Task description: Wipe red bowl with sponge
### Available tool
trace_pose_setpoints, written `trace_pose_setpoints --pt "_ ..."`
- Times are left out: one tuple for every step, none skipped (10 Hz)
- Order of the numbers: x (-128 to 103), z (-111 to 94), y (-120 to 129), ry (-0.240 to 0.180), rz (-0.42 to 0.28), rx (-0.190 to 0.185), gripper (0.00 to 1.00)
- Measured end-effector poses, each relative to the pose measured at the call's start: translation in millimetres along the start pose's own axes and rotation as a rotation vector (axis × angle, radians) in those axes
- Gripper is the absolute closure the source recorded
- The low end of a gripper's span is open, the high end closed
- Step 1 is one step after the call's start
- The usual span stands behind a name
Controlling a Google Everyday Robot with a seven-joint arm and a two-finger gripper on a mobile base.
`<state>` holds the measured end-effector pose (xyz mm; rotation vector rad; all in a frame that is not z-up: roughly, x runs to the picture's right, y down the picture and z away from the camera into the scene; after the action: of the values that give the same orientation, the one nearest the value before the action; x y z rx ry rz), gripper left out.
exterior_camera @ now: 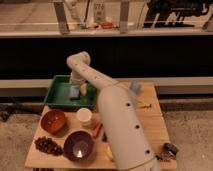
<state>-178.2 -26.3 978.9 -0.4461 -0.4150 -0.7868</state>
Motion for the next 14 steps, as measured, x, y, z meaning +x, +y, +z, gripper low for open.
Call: trace_pose_setpoints --pt "3 4 1 -0.001 0.001 -0.002 0.20" --pt "3 7 -1 -0.004 -0.001 -0.001 0.20" --pt "2 11 -1 -0.009 -0.004 -0.005 0.20" --pt "3 15 -1 -0.013 -0.005 -0.008 0.20" --pt "3 17 0 -0.012 -0.011 -0.007 0.20" --pt "3 15 1 -0.009 -0.032 -0.005 0.20" --pt "1 14 0 -0.008 -0.084 -0.003 0.20" --pt "-6 15 -3 -0.021 -0.167 0.002 0.20" --pt "-13 17 -5 -0.036 -0.273 0.005 0.20" --pt "-18 18 -6 -0.041 -0.339 0.005 0.20" --pt "-26 20 -4 -0.049 -0.395 0.003 0.20" --pt "-29 21 0 -0.050 -0.415 -0.001 0.20" --pt "-29 23 0 -0.046 -0.435 -0.008 0.20" --pt "-33 26 -3 -0.043 -0.454 -0.015 0.20"
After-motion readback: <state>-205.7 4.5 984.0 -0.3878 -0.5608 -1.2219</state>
